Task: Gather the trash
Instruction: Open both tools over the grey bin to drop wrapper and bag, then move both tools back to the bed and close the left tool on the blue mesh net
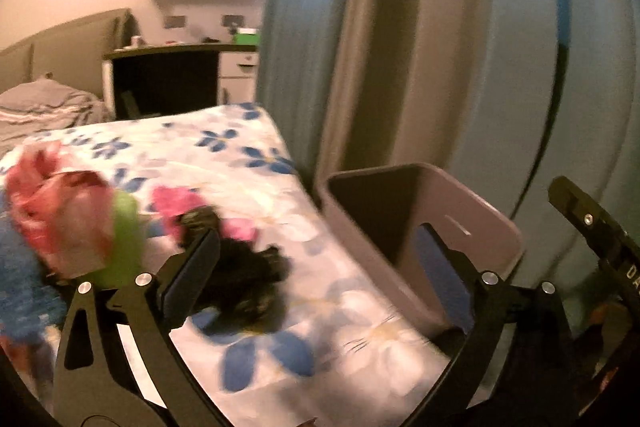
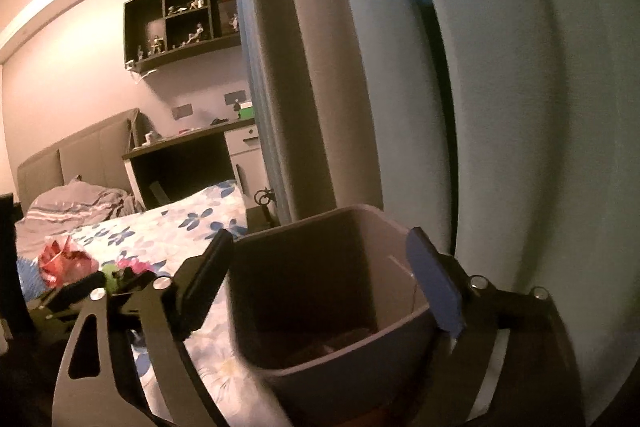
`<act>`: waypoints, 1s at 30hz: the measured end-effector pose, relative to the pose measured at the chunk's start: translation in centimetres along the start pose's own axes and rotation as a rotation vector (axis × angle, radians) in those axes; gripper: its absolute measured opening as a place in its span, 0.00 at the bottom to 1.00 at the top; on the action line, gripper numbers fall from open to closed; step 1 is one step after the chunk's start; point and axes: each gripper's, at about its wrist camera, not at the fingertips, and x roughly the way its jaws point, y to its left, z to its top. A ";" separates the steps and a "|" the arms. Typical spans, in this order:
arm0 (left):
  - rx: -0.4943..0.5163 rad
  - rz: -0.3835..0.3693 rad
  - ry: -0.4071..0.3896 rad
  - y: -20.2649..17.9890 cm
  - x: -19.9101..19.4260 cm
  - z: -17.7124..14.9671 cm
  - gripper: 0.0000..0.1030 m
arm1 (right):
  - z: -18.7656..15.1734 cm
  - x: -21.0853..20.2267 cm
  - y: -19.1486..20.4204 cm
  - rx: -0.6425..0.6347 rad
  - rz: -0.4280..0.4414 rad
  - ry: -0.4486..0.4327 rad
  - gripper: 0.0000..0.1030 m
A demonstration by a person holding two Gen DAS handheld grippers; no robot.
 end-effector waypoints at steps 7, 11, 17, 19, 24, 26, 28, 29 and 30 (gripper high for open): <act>-0.045 0.185 -0.045 5.1 -4.9 -1.1 0.94 | -1.1 -1.9 3.0 -0.036 0.061 0.007 0.84; -0.070 0.280 -0.080 8.2 -7.8 -1.7 0.94 | -2.0 -2.4 5.7 -0.054 0.116 0.027 0.84; -0.116 0.358 -0.100 12.2 -11.3 -2.9 0.94 | -3.5 -2.8 9.6 -0.090 0.179 0.056 0.84; -0.130 0.377 -0.104 13.3 -12.3 -3.5 0.94 | -3.9 -3.0 10.8 -0.106 0.192 0.063 0.84; -0.161 0.398 -0.109 15.2 -13.7 -4.2 0.94 | -4.7 -2.8 13.6 -0.142 0.219 0.078 0.84; -0.169 0.392 -0.109 15.7 -13.9 -4.3 0.94 | -4.9 -2.9 14.1 -0.152 0.226 0.078 0.84; -0.171 0.379 -0.104 15.7 -13.7 -4.4 0.94 | -5.0 -2.9 14.6 -0.160 0.230 0.078 0.84; -0.172 0.374 -0.101 15.7 -13.6 -4.4 0.94 | -5.0 -2.9 14.7 -0.164 0.231 0.077 0.84; -0.173 0.368 -0.097 15.7 -13.4 -4.3 0.94 | -5.0 -2.8 14.8 -0.166 0.231 0.078 0.84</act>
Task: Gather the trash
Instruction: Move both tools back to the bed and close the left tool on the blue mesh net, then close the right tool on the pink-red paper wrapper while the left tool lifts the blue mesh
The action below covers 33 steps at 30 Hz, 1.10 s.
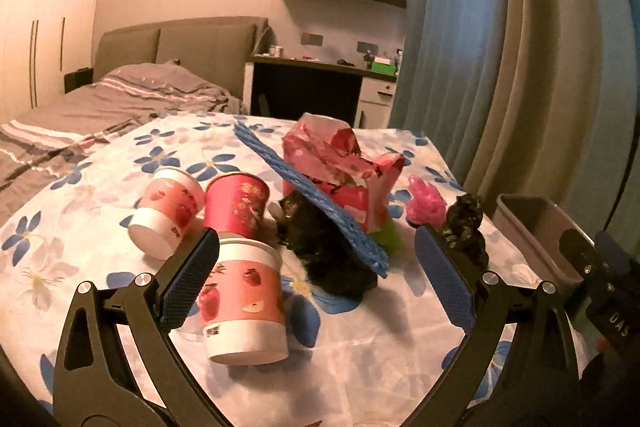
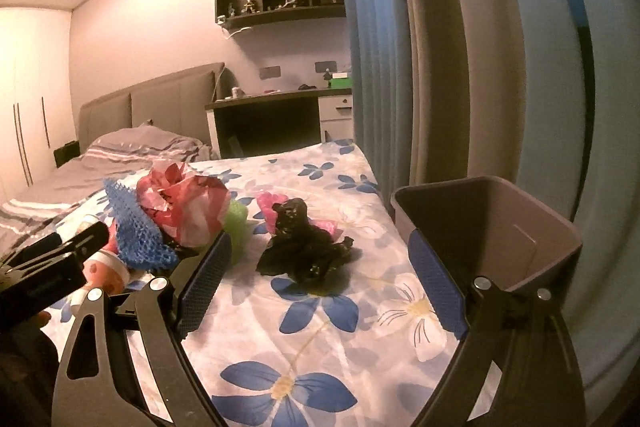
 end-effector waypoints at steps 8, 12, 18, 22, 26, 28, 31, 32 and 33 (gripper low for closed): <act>-0.017 -0.062 0.100 -0.8 3.1 -0.1 0.57 | -0.2 0.9 -0.3 0.008 0.004 0.018 0.84; -0.046 -0.089 0.163 -0.7 4.7 -0.4 0.33 | -0.4 1.4 -0.4 0.009 0.014 0.027 0.84; -0.065 -0.107 0.197 -0.4 5.5 -0.9 0.04 | -0.6 2.1 -0.7 0.012 0.020 0.041 0.84; -0.050 -0.116 0.166 -0.6 4.6 -0.5 0.02 | -0.6 2.4 -0.8 0.014 0.021 0.051 0.84; -0.035 -0.129 0.112 -0.5 2.8 0.3 0.02 | -0.5 2.5 -0.3 0.015 0.035 0.058 0.84; -0.040 -0.132 0.093 -0.2 2.2 0.8 0.02 | -0.4 2.7 0.1 0.014 0.050 0.063 0.84; -0.042 -0.113 0.064 0.5 1.3 1.5 0.02 | -0.1 3.0 1.1 0.005 0.079 0.069 0.84; -0.048 -0.109 0.052 0.9 0.9 1.7 0.02 | -0.1 3.2 1.6 0.002 0.091 0.071 0.84; -0.055 -0.105 0.041 1.2 0.6 2.0 0.02 | 0.0 3.3 1.8 0.000 0.100 0.072 0.84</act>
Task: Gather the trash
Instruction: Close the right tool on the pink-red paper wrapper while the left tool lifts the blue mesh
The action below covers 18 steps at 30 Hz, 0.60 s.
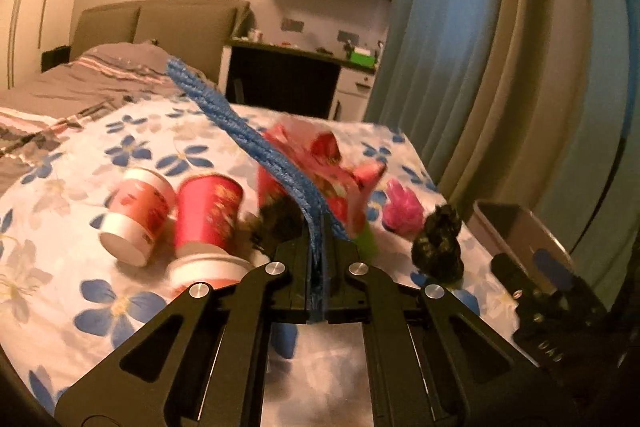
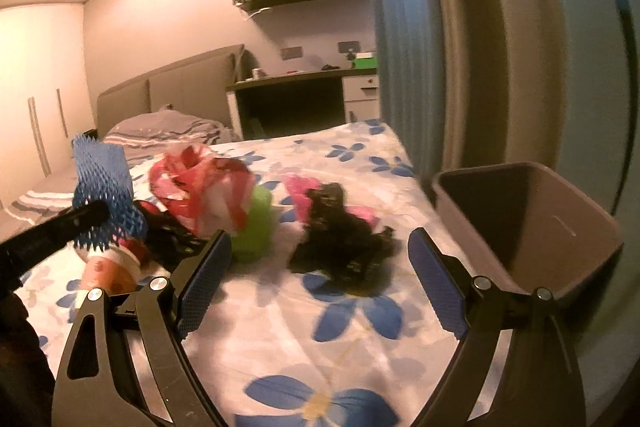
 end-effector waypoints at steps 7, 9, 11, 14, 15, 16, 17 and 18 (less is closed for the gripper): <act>-0.035 0.073 -0.069 2.9 -1.8 1.6 0.02 | 1.1 1.6 4.0 -0.054 0.080 0.007 0.81; -0.051 0.086 -0.073 3.9 -2.0 1.8 0.02 | 1.6 2.2 5.2 -0.073 0.098 0.003 0.79; -0.062 0.094 -0.075 4.6 -2.1 2.0 0.02 | 1.9 2.8 6.2 -0.086 0.110 0.005 0.78; -0.073 0.112 -0.082 5.7 -2.1 2.2 0.02 | 2.4 4.3 7.7 -0.104 0.131 0.020 0.75; -0.077 0.115 -0.083 6.0 -2.1 2.3 0.02 | 2.5 5.0 8.2 -0.108 0.137 0.030 0.73; -0.085 0.119 -0.084 6.4 -2.1 2.5 0.02 | 2.5 5.5 8.3 -0.108 0.140 0.037 0.72; -0.091 0.121 -0.084 6.9 -2.0 2.5 0.02 | 2.5 6.4 8.7 -0.109 0.144 0.057 0.70; -0.095 0.122 -0.083 7.1 -2.0 2.5 0.02 | 2.5 7.1 9.0 -0.108 0.146 0.075 0.67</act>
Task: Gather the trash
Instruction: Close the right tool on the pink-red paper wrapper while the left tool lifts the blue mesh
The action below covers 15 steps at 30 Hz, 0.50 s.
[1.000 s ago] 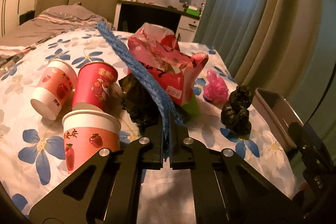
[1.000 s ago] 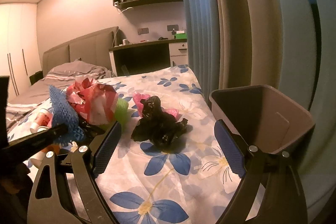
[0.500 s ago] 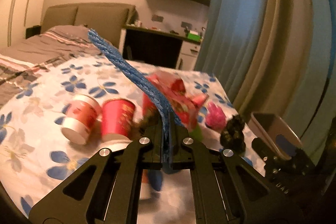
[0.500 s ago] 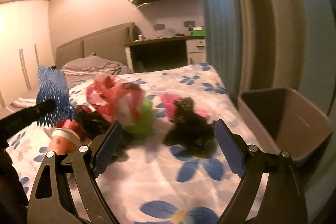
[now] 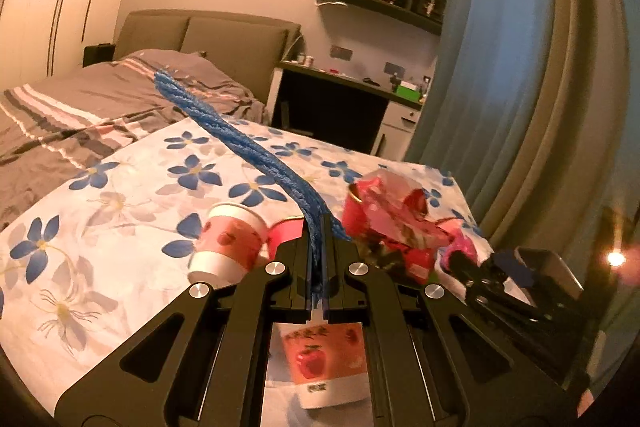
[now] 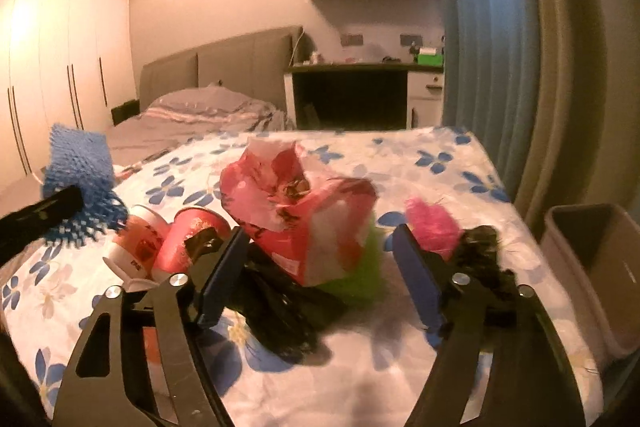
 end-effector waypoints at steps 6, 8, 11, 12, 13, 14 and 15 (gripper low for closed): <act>-0.013 0.005 0.000 1.3 0.4 0.3 0.02 | 0.3 3.0 -0.2 0.041 0.014 0.067 0.58; -0.015 0.002 0.006 1.5 0.6 0.2 0.02 | 0.5 3.7 -0.2 0.050 0.017 0.079 0.52; -0.018 0.000 0.013 1.6 0.8 0.1 0.02 | 0.4 4.6 -0.3 0.060 0.016 0.106 0.37; -0.018 0.000 0.014 1.6 0.9 0.1 0.02 | 0.3 4.9 -0.3 0.058 0.014 0.116 0.27; -0.018 0.000 0.016 1.6 1.0 0.1 0.02 | 0.3 5.0 -0.3 0.055 0.012 0.122 0.22; -0.018 -0.001 0.018 1.6 1.0 0.1 0.02 | 0.2 5.0 -0.3 0.053 0.011 0.126 0.16; -0.017 -0.001 0.018 1.6 1.1 0.0 0.02 | 0.1 4.9 -0.4 0.050 0.006 0.124 0.11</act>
